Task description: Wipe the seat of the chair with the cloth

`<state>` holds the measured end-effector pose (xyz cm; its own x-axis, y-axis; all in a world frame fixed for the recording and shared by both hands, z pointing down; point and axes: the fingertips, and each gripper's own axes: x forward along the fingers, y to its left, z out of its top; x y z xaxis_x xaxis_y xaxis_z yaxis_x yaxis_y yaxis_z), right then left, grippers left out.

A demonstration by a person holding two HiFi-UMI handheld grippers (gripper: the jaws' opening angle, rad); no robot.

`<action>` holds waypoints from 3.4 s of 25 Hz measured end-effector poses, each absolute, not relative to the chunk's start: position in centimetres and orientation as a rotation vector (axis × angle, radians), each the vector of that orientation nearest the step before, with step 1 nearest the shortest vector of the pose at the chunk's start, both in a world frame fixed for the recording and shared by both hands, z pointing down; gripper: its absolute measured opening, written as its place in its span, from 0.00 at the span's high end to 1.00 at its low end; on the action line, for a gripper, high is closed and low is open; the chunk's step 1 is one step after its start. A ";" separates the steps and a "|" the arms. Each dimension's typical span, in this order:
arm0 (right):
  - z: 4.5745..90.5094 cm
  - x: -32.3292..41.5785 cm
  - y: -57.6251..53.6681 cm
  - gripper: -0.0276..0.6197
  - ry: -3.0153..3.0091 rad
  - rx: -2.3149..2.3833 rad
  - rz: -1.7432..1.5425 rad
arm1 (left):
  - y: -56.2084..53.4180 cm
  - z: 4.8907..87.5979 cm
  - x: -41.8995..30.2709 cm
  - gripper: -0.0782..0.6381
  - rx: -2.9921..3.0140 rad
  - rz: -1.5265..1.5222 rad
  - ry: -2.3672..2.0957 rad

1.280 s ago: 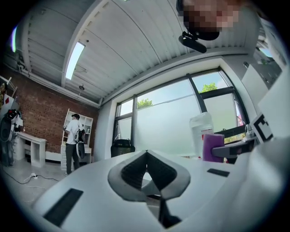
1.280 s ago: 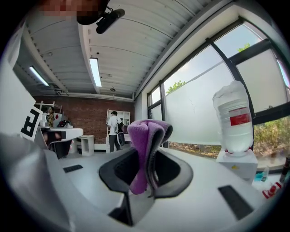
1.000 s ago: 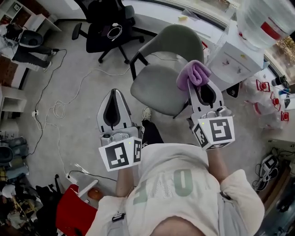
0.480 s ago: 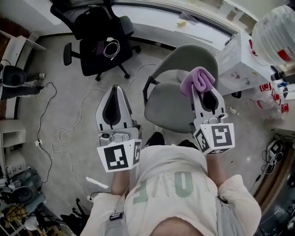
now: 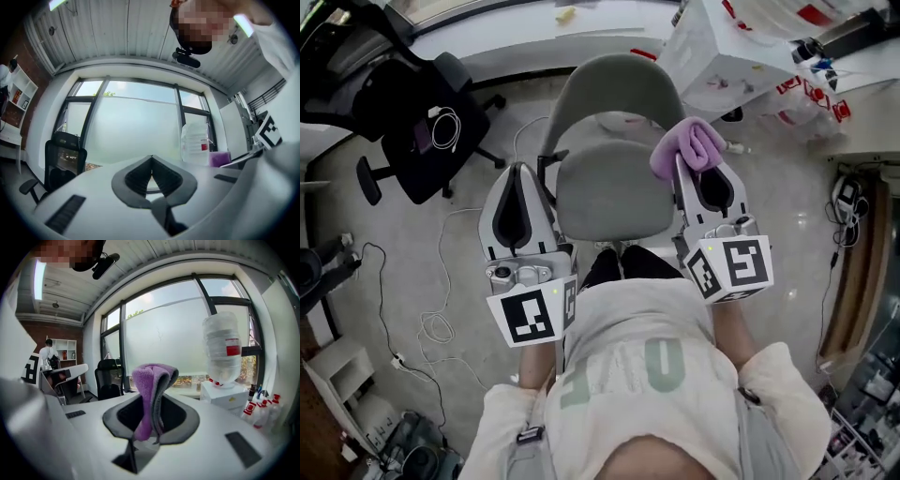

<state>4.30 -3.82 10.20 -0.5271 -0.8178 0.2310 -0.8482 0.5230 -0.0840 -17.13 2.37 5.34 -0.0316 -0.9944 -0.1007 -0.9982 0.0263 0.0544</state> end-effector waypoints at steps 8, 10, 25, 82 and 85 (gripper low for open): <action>10.7 7.2 -4.1 0.82 -2.606 1.471 0.340 | 0.4 4.4 -13.6 0.87 -2.177 0.138 2.167; 10.6 8.5 -4.2 0.82 -2.611 1.460 0.349 | 0.2 4.1 -12.4 0.87 -2.189 0.128 2.184; 15.0 6.5 -5.5 0.82 -2.623 1.358 0.515 | -1.6 4.8 -12.0 0.87 -2.210 0.040 2.103; 69.3 -7.5 -9.5 0.82 -1.783 0.672 1.178 | -1.9 42.1 -21.4 0.87 -2.261 -0.143 2.503; 69.2 -3.6 -10.3 0.82 -1.744 0.711 1.126 | -2.0 42.0 -21.2 0.87 -2.261 -0.144 2.509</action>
<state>-3.61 -10.27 69.18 -0.4177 0.0086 0.9085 -0.8243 0.4170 -0.3830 -21.19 -1.96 42.00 -0.0897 -0.9687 0.2316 -0.9888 0.1145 0.0962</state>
